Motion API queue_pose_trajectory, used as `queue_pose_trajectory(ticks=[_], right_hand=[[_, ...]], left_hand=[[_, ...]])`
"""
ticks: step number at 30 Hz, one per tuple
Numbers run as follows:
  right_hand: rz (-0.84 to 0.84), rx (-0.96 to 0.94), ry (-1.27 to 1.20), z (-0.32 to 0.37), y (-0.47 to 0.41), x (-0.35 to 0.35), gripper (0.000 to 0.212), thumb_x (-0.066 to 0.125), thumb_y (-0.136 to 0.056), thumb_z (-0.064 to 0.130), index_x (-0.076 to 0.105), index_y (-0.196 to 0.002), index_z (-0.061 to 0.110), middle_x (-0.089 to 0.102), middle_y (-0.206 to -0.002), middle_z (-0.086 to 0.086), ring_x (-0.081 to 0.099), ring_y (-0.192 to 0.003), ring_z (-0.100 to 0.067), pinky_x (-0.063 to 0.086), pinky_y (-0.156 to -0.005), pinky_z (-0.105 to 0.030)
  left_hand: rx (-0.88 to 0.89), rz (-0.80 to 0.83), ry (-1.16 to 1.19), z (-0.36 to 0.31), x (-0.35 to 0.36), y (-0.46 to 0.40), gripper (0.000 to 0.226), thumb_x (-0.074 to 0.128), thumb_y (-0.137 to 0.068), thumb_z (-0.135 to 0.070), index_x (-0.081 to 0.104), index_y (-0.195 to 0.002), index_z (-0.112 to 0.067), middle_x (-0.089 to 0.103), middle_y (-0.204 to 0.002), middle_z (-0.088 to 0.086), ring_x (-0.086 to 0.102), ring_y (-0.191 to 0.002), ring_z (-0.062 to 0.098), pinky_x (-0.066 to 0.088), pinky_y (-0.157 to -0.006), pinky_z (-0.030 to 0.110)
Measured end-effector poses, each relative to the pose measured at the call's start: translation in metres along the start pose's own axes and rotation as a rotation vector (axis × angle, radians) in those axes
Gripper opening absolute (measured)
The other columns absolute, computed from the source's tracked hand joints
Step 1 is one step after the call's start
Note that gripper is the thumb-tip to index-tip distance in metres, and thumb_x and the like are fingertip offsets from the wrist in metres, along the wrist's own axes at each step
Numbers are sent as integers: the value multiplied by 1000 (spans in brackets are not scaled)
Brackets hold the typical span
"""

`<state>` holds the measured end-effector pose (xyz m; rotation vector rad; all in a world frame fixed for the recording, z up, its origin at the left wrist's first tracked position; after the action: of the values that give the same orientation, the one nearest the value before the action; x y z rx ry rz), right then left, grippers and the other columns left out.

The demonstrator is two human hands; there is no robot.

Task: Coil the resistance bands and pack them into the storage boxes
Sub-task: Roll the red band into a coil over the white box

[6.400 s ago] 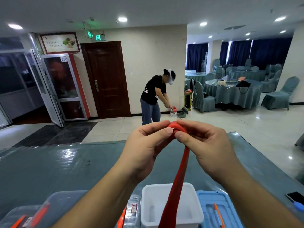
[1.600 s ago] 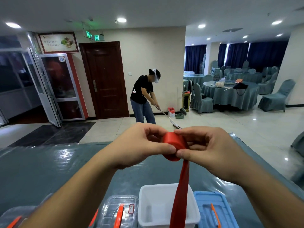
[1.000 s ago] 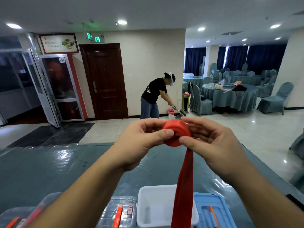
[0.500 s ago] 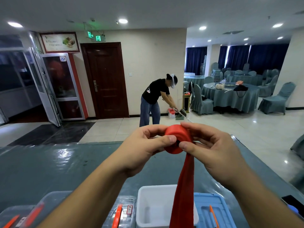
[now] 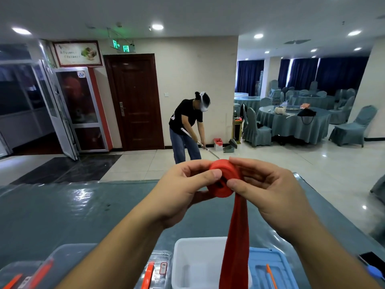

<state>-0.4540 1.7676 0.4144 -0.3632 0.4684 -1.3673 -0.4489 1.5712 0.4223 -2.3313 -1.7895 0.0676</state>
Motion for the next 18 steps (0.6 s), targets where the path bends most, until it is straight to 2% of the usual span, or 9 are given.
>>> queue_pose_trajectory(ticks=[4,8,11,14,18], right_hand=[[60,20,47,3,-3,-8,46,84,-68,23,77,-113,31,80,-106,6,75,-105,-15,57,-99,-29],[205,68,182,10,-12,-11,42,82,-81,4,74,-116,26,80,-105,8,75,-102,-11,60,-95,-32],[158,51,115,11,-20,-8,46,86,-71,17,74,-115,24,80,-105,4,75,-103,-13,59,-98,-37],[57,10,60,6,-19,-3,52,85,-66,31,75,-116,29,80,-106,4,74,-105,-13,57,-100,-40],[14,-17,35,-2,-18,-2,57,84,-67,35,74,-123,27,79,-111,5,73,-110,-14,54,-104,-42]], left_hand=[[-62,1,55,4,-1,-2,36,76,-87,-26,74,-116,-5,74,-112,19,71,-101,25,59,-95,41],[-58,42,-153,-6,-5,-8,34,78,-81,-24,76,-112,-11,76,-109,14,73,-100,24,59,-86,36],[-17,18,-149,-16,-8,-13,33,85,-78,-19,78,-109,-8,76,-105,17,74,-96,26,58,-83,33],[8,-18,-47,-19,-7,-13,35,76,-78,-22,77,-109,-6,77,-102,14,73,-94,22,59,-82,30],[-2,-35,3,-13,-3,-10,36,74,-80,-27,78,-112,-10,77,-109,13,72,-102,21,58,-89,34]])
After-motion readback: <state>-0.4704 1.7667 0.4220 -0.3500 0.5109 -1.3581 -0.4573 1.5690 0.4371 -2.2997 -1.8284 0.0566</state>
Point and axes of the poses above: each hand's wrist, its own y-axis away from the middle knuckle, its own x-axis out of the palm, z = x × y, the point moved 1 cm from there along -y, towards the middle knuckle
